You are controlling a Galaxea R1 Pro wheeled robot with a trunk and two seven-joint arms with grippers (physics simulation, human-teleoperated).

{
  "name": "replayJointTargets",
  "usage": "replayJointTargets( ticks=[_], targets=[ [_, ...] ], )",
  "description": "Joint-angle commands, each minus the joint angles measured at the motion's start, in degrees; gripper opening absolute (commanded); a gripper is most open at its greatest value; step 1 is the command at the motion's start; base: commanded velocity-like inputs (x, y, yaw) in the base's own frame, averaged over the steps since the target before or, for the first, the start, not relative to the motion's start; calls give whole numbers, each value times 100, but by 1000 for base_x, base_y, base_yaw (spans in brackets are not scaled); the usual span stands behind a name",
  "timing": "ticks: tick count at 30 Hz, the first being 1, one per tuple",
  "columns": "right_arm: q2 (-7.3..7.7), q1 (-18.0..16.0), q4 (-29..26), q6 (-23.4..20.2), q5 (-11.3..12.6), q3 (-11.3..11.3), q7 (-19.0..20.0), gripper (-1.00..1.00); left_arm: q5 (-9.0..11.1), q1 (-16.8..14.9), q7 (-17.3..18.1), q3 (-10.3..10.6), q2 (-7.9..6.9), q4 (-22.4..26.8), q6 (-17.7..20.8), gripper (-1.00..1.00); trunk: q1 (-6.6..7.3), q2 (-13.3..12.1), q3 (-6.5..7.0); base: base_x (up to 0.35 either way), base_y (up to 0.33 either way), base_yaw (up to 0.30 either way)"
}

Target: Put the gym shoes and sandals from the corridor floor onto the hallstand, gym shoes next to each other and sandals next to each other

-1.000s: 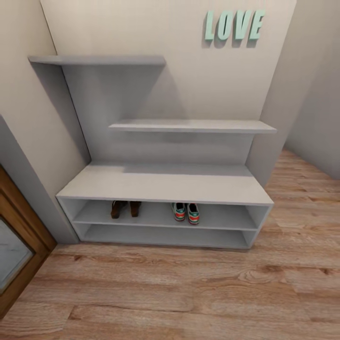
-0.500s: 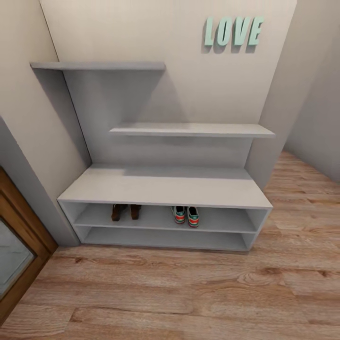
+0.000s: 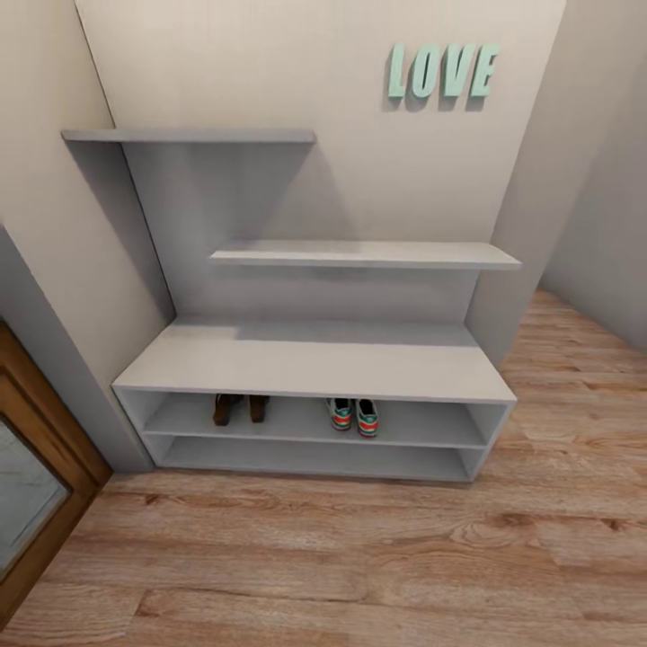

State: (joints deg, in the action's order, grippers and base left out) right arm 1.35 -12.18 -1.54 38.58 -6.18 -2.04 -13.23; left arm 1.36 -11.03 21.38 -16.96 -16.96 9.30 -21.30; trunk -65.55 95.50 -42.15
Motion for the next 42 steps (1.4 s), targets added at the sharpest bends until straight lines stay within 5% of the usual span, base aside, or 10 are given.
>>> replayJointTargets(
  ticks=[1, 23, 42],
  targets=[
    [0, -3, 4, 0, -59, -17, -59, 100, 15, -4, 44, -27, 0, -7, -5, 100, 23, -39, 14, 0, 0, 0],
    [1, -3, 4, 0, -59, -16, -64, 100, 18, -4, 51, -27, -2, -7, 29, 100, 506, -922, 409, 0, 0, 0],
    [-2, -3, 4, 0, -59, -16, -64, 100, 8, -4, 101, -14, 24, -23, -13, 100, 506, -922, 409, 0, 0, 0]
  ],
)
